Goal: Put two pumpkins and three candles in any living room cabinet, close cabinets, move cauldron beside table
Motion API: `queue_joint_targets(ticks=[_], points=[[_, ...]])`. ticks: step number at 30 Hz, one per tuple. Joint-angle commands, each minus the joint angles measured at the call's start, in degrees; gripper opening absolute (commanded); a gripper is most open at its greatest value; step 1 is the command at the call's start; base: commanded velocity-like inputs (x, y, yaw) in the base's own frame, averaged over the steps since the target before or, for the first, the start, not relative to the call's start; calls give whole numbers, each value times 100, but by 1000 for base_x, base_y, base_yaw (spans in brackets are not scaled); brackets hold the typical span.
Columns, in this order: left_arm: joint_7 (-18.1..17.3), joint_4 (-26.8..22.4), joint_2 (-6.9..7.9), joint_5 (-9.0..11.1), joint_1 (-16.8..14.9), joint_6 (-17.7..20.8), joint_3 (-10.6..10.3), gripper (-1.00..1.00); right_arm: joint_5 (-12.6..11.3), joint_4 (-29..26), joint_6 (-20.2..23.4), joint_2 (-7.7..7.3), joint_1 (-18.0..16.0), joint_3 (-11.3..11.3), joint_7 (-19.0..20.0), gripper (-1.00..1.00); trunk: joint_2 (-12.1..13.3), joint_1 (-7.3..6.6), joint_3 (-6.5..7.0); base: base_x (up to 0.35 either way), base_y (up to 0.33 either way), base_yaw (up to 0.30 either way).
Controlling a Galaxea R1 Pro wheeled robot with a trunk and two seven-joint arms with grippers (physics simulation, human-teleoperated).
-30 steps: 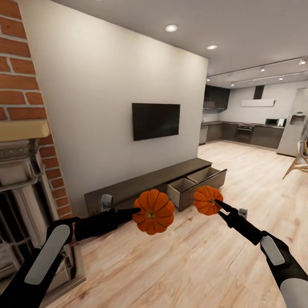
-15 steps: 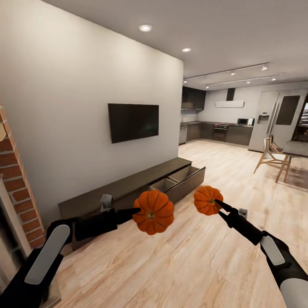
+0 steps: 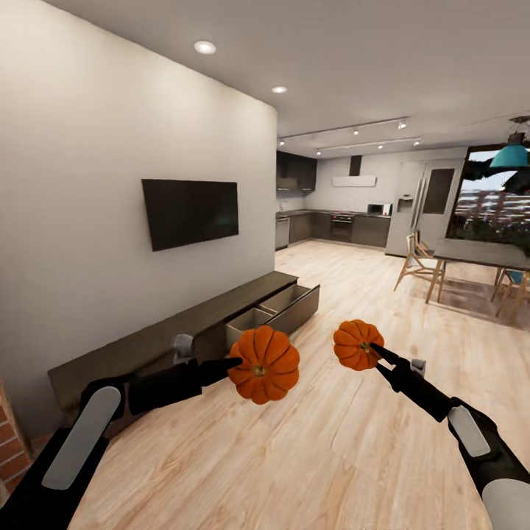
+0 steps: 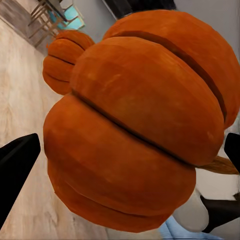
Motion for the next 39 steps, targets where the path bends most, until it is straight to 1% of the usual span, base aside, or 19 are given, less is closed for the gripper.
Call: queue_joint_targets(ticks=[1, 11, 15, 39], points=[[-42, -3, 2, 54, -6, 22, 0, -100, -69, 0, 58, 1, -6, -13, 5, -100, -5, 1, -4, 109, -195, -291], [-35, 2, 2, 50, -6, 22, 0, -100, -69, 0, 53, 1, -6, -13, 6, -100, -5, 1, 20, 171, -234, -286], [-34, 5, -4, 46, -6, 22, 0, -100, -69, 0, 45, 1, -6, -13, 5, -100, -5, 1, 22, 231, -230, -158], [-25, 6, -5, 45, -6, 22, 0, -100, -76, 0, 34, 1, -6, -31, 5, -100, -5, 1, 23, 277, -162, -8]])
